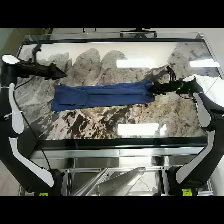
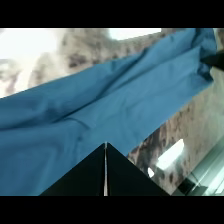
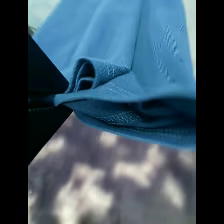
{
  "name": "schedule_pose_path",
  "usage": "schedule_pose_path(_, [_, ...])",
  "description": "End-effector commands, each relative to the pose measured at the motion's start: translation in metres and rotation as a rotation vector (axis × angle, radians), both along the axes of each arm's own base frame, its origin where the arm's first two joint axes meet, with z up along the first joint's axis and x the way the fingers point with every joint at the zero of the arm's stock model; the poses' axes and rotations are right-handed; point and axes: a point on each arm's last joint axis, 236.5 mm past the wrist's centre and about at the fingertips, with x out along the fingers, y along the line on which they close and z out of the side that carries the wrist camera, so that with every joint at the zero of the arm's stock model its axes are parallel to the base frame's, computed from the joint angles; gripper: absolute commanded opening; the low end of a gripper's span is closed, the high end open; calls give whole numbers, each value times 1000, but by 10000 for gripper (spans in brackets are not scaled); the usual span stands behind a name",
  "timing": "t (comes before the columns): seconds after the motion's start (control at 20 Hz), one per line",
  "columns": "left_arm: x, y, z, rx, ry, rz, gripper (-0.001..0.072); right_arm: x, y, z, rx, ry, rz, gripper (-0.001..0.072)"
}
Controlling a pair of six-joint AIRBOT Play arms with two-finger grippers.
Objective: Fold the shirts.
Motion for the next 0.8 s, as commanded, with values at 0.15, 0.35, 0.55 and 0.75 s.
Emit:
schedule_pose_path(0.15, [-21,-175,-106,75,120,-134,6,-11,20,111,60,-88,102,26])
schedule_pose_path(0.35, [-48,-254,-162,103,174,-144,5,-32,29,181,66,-174,143,26])
schedule_pose_path(0.55, [-50,-282,-157,88,142,-141,6,-46,38,200,64,-193,187,26])
schedule_pose_path(0.75, [-41,-280,-62,-36,76,-193,7,-53,46,205,99,-151,183,26])
